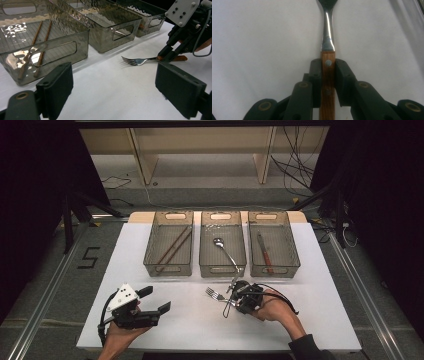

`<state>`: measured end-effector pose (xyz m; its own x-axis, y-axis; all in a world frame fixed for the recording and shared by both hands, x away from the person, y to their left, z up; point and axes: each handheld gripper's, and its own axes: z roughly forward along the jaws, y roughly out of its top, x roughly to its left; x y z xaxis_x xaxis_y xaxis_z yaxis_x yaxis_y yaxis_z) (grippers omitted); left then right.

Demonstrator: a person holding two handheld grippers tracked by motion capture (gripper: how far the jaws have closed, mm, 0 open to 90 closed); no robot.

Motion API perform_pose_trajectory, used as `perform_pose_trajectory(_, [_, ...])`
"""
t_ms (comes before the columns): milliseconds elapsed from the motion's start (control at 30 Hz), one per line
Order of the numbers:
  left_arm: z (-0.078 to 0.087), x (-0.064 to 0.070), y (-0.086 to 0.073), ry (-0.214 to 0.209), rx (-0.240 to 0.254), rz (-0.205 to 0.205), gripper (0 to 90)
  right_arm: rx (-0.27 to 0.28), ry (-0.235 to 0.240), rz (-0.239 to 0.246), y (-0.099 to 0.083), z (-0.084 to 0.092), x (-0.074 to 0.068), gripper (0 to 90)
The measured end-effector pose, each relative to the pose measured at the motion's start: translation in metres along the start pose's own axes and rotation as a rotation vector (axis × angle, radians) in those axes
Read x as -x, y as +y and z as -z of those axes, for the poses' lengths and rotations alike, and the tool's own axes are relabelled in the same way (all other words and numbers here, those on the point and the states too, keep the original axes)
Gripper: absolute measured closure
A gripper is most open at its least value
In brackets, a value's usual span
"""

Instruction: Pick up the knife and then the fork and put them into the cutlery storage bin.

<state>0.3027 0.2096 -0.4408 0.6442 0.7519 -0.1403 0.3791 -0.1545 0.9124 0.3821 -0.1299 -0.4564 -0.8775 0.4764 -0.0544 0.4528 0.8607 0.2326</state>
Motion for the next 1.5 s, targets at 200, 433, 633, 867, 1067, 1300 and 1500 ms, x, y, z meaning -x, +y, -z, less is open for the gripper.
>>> perform_pose_trajectory(200, [0.0,0.0,0.0,0.002,0.003,0.004,14.6,0.02,0.002,-0.009,-0.001,0.006,0.001,77.5])
perform_pose_trajectory(433, [0.0,0.0,0.0,0.001,0.003,0.005,14.6,0.095,-0.012,-0.027,-0.003,0.022,0.005,77.6])
perform_pose_trajectory(633, [0.0,0.0,0.0,0.003,0.004,0.006,14.6,0.173,-0.006,-0.072,-0.007,0.035,0.011,77.6])
perform_pose_trajectory(867, [0.001,0.0,0.0,0.002,0.003,0.004,14.6,0.239,-0.01,-0.098,-0.01,0.046,0.017,77.6])
perform_pose_trajectory(1067, [0.0,0.0,0.0,0.004,0.004,0.004,14.6,0.266,-0.017,-0.116,-0.009,0.051,0.02,77.6])
perform_pose_trajectory(1300, [0.001,0.0,0.0,0.005,0.003,0.005,14.6,0.319,-0.036,-0.137,-0.005,0.062,0.026,77.6])
perform_pose_trajectory(1500, [0.0,0.0,0.0,0.007,0.005,0.007,14.6,0.368,-0.063,-0.185,-0.007,0.073,0.038,77.6])
